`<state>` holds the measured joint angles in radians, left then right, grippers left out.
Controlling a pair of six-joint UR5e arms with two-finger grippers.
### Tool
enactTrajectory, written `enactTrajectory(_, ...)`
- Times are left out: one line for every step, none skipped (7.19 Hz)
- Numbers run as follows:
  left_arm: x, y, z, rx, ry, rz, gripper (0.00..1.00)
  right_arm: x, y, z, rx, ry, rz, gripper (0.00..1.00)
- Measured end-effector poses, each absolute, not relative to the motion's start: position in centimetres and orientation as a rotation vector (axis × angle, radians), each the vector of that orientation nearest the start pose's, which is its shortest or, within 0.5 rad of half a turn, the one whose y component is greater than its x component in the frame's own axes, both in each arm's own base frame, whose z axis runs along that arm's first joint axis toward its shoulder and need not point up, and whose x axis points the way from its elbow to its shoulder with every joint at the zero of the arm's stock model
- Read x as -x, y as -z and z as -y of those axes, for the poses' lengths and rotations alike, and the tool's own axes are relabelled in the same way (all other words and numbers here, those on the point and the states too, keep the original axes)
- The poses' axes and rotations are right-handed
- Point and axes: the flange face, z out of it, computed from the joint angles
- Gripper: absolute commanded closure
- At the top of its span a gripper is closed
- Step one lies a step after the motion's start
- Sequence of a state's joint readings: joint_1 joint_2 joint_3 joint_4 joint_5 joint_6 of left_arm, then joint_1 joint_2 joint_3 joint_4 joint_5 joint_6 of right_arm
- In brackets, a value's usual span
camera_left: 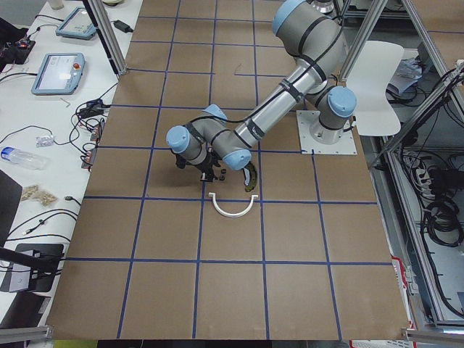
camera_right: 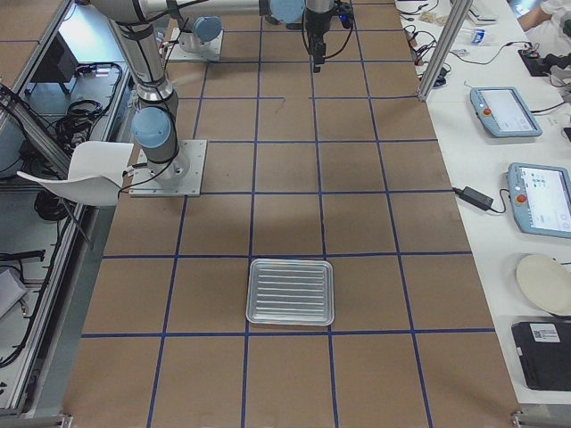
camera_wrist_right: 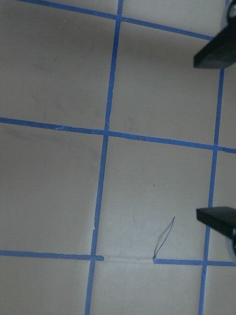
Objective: Place bearing gear from tray to pile
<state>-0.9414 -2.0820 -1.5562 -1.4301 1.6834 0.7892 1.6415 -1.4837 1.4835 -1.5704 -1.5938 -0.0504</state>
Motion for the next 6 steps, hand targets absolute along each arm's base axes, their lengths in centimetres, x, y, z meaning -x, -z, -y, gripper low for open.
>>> enactTrajectory(-25.3,-25.3,57.6,-0.206,-0.541,-3.225,0.09,-16.7,-48.6,51.9,0.190,0.000,-3.159,0.00)
enactTrajectory(-23.7,-29.4,58.6,-0.149,-0.500,-3.221,0.00,-16.7,-48.6,51.9,0.189,0.000,-3.158,0.00)
enactTrajectory(-21.3,-33.5,59.6,-0.084,-0.447,-3.210,0.00,-16.7,-48.6,51.9,0.188,0.001,-3.158,0.00)
enactTrajectory(-18.0,-37.2,60.2,-0.022,-0.393,-3.202,0.00,-16.6,-48.6,51.9,0.187,0.002,-3.158,0.00)
enactTrajectory(-13.7,-40.4,60.4,0.017,-0.334,-3.199,0.00,-16.5,-48.7,52.0,0.188,0.009,-3.159,0.00)
enactTrajectory(-9.5,-42.5,60.4,0.007,-0.292,-3.193,0.00,-16.4,-48.8,52.1,0.196,0.024,-3.160,0.00)
